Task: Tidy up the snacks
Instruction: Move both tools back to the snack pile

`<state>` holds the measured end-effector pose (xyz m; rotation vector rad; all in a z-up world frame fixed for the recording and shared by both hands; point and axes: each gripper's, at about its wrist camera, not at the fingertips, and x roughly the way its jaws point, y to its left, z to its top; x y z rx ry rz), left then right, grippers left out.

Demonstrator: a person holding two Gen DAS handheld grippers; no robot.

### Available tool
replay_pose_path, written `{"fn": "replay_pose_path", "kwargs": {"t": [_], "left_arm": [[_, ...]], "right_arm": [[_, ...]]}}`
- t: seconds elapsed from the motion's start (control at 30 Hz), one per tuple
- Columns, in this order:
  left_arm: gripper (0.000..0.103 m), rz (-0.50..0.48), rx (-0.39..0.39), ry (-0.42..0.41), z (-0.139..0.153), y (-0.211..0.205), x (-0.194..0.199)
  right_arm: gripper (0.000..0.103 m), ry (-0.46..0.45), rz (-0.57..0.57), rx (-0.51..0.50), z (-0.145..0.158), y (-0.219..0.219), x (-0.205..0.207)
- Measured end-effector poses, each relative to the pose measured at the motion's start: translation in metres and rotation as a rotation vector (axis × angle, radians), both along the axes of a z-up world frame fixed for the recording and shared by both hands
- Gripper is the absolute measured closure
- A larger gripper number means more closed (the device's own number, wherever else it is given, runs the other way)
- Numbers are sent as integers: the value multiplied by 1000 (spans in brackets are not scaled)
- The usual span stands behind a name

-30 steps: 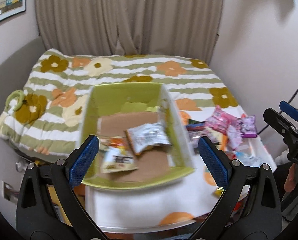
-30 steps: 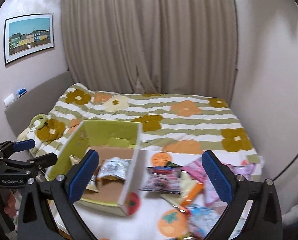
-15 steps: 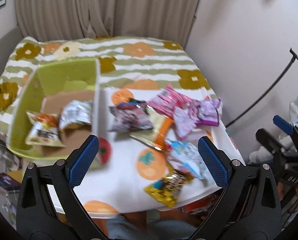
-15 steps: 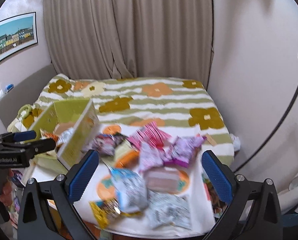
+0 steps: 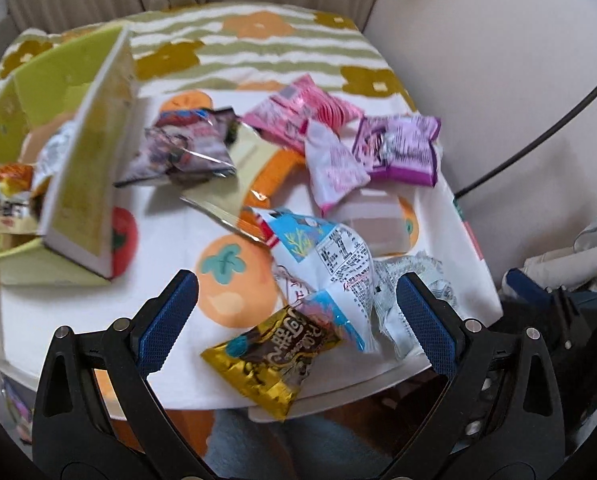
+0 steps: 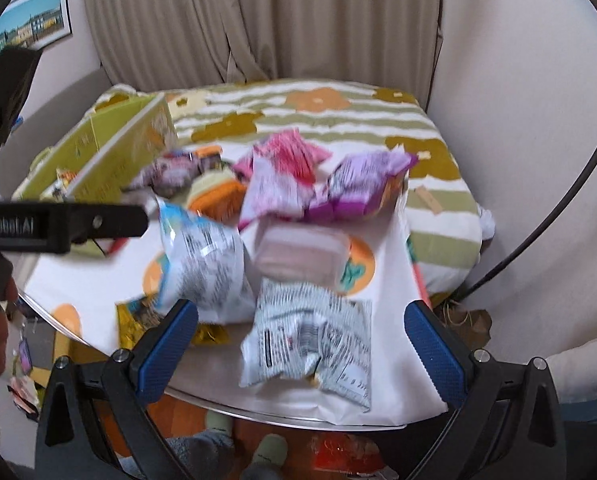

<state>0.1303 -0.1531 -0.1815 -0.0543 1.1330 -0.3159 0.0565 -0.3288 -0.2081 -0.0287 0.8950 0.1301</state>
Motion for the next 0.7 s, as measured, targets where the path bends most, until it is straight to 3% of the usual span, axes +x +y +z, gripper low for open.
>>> {"fn": "replay_pose_path", "kwargs": {"t": [0.27,0.6,0.67,0.7], "left_arm": [[4,-58,33,75,-49,-21,18],[5,-110,-43,116,-75,-30,34],[11,-128,-64,123,-78,-34,34],[26,-138,-55,133,-81,-37,35]], "right_arm": [[0,24,0,-116,-48,13,7],[0,58,-5,-165,-74,18,15],[0,59,-10,-161,-77,18,18],[0,58,-12,-162,-77,17,19]]}}
